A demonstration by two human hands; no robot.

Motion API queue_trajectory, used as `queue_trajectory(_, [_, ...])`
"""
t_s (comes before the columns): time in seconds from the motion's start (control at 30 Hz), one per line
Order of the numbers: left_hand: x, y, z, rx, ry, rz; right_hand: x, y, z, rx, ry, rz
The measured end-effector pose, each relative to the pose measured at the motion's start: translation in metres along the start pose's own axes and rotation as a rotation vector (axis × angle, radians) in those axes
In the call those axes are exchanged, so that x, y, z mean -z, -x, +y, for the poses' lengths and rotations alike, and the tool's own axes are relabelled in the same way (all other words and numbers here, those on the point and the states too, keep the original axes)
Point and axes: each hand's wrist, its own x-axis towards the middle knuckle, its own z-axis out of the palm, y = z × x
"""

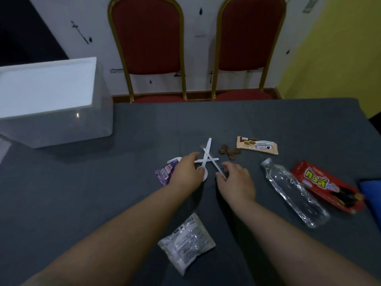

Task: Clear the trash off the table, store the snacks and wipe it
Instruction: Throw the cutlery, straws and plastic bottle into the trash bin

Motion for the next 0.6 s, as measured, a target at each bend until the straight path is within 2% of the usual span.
queue_trajectory(0.4, [-0.034, -0.01, 0.001, -0.035, -0.265, 0.117, 0.004, -0.015, 0.021, 0.102, -0.084, -0.055])
queue_trajectory(0.6, [-0.028, -0.012, 0.001, -0.039, -0.293, 0.15, 0.013, -0.013, 0.028, 0.178, -0.143, -0.052])
